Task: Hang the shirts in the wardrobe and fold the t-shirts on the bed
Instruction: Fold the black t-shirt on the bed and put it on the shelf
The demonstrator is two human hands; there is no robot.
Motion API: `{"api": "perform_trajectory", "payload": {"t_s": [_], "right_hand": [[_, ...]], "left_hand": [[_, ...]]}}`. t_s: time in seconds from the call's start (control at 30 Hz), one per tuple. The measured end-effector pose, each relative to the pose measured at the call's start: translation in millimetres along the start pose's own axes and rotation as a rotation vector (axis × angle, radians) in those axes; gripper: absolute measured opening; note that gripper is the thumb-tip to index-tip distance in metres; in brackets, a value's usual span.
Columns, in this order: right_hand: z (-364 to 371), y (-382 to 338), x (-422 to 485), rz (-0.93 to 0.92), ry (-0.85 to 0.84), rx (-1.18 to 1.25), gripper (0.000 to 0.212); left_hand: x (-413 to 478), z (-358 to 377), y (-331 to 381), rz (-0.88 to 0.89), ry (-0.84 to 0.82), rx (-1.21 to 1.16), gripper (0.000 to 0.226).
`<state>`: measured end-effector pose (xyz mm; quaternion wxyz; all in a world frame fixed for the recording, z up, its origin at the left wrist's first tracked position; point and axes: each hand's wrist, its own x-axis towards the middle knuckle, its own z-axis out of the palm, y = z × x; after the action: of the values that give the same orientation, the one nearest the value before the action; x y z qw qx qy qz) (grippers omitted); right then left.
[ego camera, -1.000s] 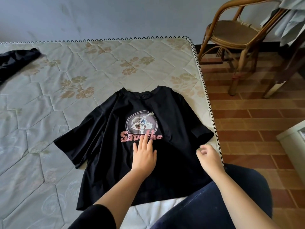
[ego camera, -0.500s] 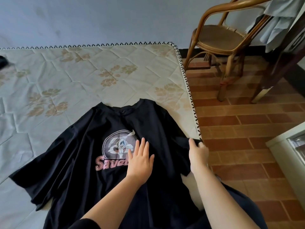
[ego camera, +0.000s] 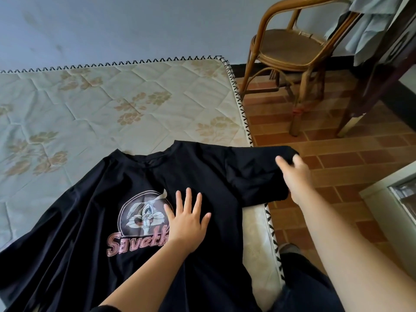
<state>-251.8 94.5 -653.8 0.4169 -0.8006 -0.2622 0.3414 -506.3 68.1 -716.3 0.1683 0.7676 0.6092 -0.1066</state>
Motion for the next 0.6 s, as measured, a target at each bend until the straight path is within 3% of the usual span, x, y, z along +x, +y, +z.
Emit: {"api": "perform_trajectory", "payload": {"t_s": [0.1,0.2,0.4,0.6], "right_hand": [[3.7,13.0,-0.4,0.032,-0.153,-0.026,0.072],[2.0,22.8,5.1,0.054,-0.192,-0.053,0.079],[-18.5,18.5,35.1,-0.022,-0.149,-0.068,0.073],[-30.0,3.3,75.1,-0.068,-0.024,-0.07,0.057]], "left_hand": [[12.4,-4.5,14.9,0.117,-0.001,0.006,0.06],[27.4,-9.7,33.3,0.177,-0.034,-0.075,0.056],[58.3,-19.1,52.5,0.16,-0.014,-0.327,0.05],[73.3,-15.2,56.5,0.093,0.06,-0.226,0.052]]}}
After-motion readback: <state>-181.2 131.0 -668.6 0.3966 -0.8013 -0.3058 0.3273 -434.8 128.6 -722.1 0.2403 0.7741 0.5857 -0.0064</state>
